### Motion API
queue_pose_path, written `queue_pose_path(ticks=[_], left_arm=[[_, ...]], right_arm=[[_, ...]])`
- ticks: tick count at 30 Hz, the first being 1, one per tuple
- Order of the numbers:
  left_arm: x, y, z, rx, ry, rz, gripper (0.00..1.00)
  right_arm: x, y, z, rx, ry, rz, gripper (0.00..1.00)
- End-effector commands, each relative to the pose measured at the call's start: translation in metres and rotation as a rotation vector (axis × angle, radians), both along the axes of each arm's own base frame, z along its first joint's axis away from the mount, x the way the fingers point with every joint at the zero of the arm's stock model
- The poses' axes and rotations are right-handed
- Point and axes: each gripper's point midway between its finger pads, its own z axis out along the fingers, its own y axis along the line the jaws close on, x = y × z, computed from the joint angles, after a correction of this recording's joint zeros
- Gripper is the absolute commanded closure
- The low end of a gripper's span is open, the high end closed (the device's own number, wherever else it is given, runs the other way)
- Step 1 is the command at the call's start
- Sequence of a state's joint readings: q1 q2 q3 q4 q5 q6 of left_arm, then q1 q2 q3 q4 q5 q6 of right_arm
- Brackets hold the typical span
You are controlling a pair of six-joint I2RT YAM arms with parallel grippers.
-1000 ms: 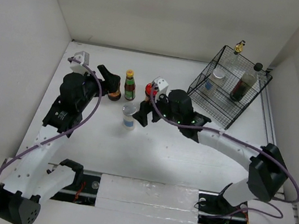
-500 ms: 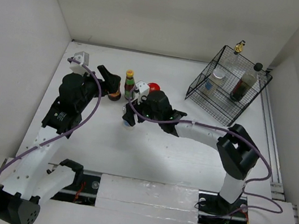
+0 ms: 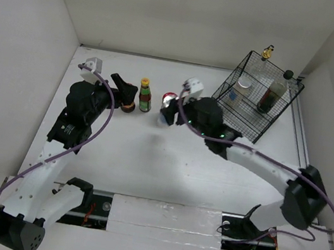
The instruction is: Organize the condiment bottles
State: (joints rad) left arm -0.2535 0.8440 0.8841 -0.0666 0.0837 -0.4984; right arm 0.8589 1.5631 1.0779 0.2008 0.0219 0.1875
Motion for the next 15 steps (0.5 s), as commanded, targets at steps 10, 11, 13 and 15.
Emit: queue_pose_path(ticks=[10,11,13,15], left_arm=[[0.0,-0.013,0.027,-0.016,-0.09,-0.078,0.2],[0.0,-0.013,0.027,-0.016,-0.09,-0.078,0.2],[0.002,-0.014,0.024,-0.014,-0.081,-0.078,0.2],[0.002,-0.015,0.024,-0.015,-0.08,-0.088,0.2]], right_arm=[[0.103,-0.28,0.191,0.248,-0.38,-0.824,0.53],[0.105,-0.292,0.189,0.237,-0.377,-0.852,0.53],[0.109,-0.313,0.189,0.237,-0.381,-0.902,0.53],[0.116,-0.334,0.192,0.231,-0.376,-0.926,0.53]])
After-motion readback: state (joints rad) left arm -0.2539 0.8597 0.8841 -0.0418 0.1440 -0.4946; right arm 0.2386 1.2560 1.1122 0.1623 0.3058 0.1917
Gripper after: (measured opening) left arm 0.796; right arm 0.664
